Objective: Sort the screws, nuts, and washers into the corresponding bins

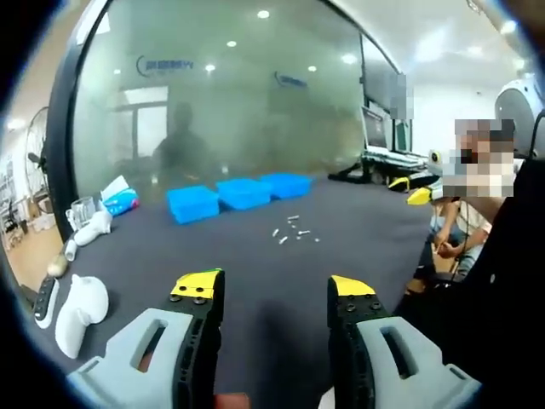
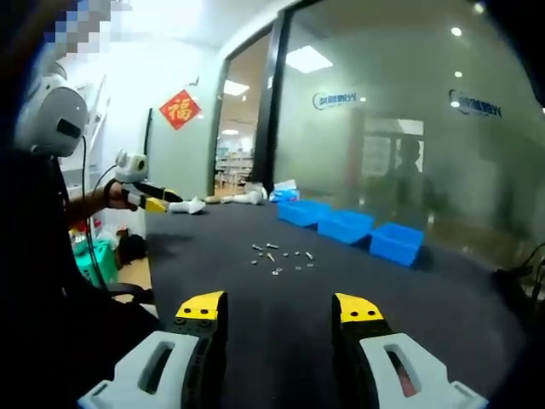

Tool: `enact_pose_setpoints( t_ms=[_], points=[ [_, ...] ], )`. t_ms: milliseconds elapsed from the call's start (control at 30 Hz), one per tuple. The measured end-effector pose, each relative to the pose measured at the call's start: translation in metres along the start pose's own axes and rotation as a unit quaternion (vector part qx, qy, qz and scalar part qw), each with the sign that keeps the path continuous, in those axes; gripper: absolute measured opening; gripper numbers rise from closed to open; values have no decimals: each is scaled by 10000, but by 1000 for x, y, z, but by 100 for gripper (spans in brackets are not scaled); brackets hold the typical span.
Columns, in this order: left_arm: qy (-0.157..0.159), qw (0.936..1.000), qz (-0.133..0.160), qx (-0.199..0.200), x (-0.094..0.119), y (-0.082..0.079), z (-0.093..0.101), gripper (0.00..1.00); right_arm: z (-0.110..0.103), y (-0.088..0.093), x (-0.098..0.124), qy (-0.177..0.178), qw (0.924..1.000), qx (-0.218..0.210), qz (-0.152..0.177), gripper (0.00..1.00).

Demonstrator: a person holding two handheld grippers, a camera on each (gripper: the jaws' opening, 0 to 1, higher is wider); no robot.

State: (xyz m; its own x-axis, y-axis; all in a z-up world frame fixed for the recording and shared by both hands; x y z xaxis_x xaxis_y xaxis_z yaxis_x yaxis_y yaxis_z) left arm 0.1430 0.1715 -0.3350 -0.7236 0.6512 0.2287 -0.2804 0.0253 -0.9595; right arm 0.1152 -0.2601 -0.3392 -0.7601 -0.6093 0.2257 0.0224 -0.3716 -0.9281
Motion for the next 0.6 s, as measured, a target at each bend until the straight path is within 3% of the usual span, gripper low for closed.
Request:
enact_pose_setpoints(
  t_ms=[600],
  points=[
    [105,9998,-109,-144,-11,-8,1,47,9,-14,-25,-332,9987,294,-263,41]
  ],
)
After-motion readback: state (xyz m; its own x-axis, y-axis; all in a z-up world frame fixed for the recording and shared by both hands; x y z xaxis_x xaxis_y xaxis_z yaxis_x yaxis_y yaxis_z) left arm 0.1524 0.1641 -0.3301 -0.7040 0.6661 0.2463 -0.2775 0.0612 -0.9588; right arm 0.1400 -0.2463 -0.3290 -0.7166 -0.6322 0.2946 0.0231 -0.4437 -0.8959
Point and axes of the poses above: the point that each gripper's makers call its tool centre point, and the gripper's own axes: x roughly backward along the fingers, z roughly to its right, y roughly out of its underside, the point moved 7 cm from there along x, roughly backward along the fingers, and after that the axes turned 11 degrees about x, right-handed, at the moved point
